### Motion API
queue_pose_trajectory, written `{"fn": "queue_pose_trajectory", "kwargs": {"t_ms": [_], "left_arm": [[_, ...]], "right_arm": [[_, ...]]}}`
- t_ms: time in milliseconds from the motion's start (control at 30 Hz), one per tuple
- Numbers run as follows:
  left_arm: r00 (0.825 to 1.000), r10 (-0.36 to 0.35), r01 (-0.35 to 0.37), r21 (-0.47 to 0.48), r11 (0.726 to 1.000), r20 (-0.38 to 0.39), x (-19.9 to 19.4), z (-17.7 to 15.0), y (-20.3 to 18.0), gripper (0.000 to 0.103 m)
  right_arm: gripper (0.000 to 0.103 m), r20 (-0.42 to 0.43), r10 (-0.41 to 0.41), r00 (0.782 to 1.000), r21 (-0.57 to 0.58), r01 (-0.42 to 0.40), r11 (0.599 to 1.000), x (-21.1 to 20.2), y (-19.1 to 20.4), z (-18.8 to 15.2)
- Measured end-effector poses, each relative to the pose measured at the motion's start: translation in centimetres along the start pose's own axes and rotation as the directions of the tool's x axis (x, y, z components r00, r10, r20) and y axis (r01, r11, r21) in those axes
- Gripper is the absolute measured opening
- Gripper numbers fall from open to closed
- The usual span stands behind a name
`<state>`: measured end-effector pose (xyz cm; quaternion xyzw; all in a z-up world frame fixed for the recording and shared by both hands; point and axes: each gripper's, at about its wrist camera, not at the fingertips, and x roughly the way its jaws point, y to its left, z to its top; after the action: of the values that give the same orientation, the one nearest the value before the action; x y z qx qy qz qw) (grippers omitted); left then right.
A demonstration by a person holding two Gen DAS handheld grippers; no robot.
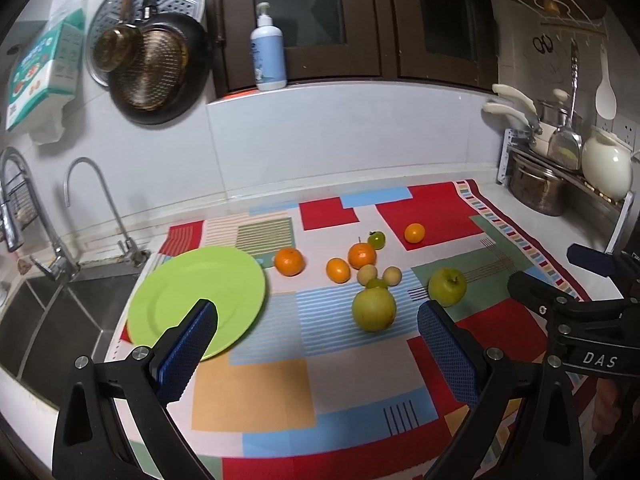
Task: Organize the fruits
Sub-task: 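Grasp the large yellow-green pear with the left tool while the right tool grasps the green apple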
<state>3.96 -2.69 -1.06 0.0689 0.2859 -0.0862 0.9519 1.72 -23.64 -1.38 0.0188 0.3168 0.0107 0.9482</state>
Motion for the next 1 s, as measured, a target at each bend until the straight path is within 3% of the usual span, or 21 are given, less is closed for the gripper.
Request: {"fn": "queue_pose_trajectory", "kwargs": {"t_ms": [400,733,1000], "left_arm": [[0.991,-0.069,0.077,0.066,0.995,-0.117,7.3,0.5,-1.7,0.097],[0.96,-0.14,0.167,0.095,0.981,-0.244,12.7,-0.7,-2.8,0.091],[0.944,-0.163,0.203,0.114,0.972,-0.289,15.3,-0.8,-3.6,0.089]], "right_arm": [[0.096,-0.116,0.048,0.992,-0.034,-0.052,0.998,6.9,-1.5,0.4],[0.085,-0.233,0.081,0.969,-0.076,-0.101,0.992,12.2,-1.6,-0.4],[0.075,-0.302,0.117,0.946,-0.063,-0.142,0.988,14.7,-1.8,-1.1]]}}
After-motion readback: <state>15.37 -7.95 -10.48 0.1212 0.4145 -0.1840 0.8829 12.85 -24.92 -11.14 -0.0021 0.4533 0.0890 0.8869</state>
